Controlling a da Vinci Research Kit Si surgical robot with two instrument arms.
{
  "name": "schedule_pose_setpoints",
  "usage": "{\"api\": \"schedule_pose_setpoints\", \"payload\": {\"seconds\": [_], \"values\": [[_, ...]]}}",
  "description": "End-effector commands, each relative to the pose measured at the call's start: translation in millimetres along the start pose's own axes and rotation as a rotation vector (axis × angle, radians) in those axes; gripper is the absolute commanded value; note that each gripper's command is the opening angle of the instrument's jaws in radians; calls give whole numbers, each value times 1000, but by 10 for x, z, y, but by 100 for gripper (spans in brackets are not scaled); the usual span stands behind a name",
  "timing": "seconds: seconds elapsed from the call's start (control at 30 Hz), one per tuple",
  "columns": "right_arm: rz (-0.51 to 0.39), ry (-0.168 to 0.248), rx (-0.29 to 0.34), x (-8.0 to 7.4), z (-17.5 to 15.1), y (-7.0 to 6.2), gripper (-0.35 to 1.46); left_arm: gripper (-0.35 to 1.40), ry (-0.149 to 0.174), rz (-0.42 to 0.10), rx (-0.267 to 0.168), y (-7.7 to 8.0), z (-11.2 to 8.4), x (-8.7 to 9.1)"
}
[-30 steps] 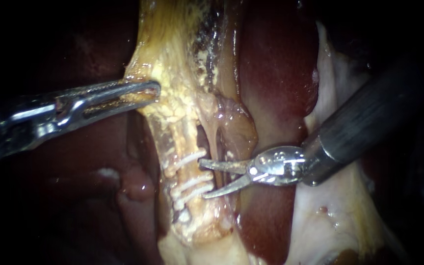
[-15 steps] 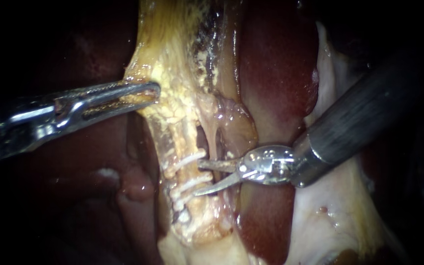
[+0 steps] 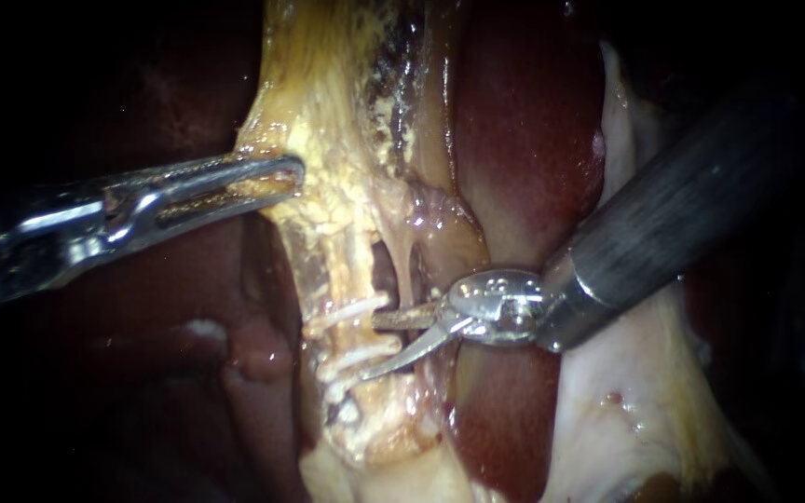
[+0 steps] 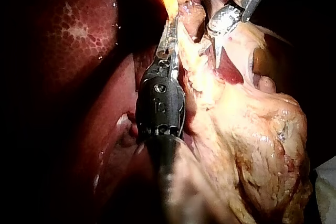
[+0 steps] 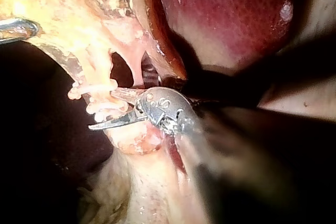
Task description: Go to the cutting position left tube
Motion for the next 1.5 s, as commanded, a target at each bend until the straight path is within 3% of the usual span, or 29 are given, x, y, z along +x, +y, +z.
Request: {"api": "schedule_pose_setpoints", "payload": {"seconds": [0.03, 0.23, 0.8, 1.07, 1.5], "values": [[8, 4, 8, 1, 5, 2, 131, -35, 0, 0, 1, 0, 0, 1], [41, 22, 48, 8, 16, 6, 129, -35, 0, 1, 1, 1, 1, 2], [116, 23, 163, 12, 29, -2, 124, -35, -1, 3, 1, 5, 7, 6], [130, 23, 176, 8, 46, 1, 124, -35, -5, 4, 1, 9, 12, 10], [235, 44, 191, 11, 57, 8, 119, -35, -2, 7, -5, 6, 18, 15]]}}
